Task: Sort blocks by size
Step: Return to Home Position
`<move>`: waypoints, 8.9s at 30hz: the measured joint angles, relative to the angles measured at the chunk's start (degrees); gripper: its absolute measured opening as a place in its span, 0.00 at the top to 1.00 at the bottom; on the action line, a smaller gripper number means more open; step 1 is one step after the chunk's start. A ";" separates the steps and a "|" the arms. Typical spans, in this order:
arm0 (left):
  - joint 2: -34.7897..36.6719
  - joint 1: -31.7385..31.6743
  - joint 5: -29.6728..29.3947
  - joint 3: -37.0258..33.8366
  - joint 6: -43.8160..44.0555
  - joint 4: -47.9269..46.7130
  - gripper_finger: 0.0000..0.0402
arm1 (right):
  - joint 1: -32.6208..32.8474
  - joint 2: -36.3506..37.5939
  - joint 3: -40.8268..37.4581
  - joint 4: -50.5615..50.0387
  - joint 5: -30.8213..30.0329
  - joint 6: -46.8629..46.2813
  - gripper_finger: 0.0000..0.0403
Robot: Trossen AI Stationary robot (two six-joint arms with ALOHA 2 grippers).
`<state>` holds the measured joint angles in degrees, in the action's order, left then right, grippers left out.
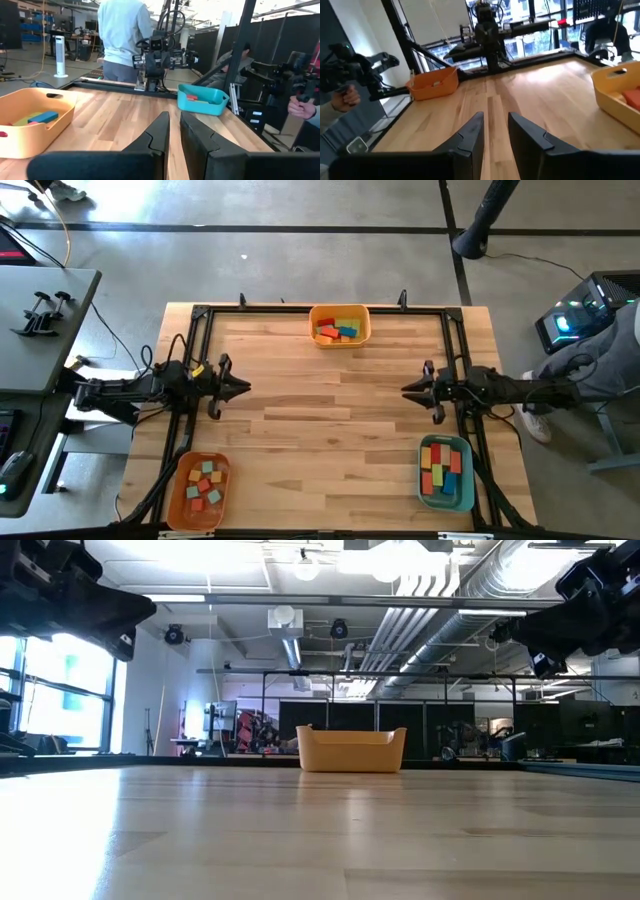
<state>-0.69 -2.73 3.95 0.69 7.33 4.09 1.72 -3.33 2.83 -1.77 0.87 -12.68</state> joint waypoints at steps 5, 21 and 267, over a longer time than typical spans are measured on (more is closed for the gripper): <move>0.00 0.61 -0.04 0.00 0.14 -0.02 0.92 | 0.00 -0.02 -0.02 -1.08 -0.87 -1.67 0.80; -0.55 0.68 -4.52 0.02 1.55 -3.82 0.92 | 0.00 -3.72 -0.02 -3.59 0.63 -1.97 0.80; 0.00 3.59 -4.17 0.04 -6.99 -3.89 0.92 | -1.30 2.93 -2.34 2.92 -0.46 12.70 0.80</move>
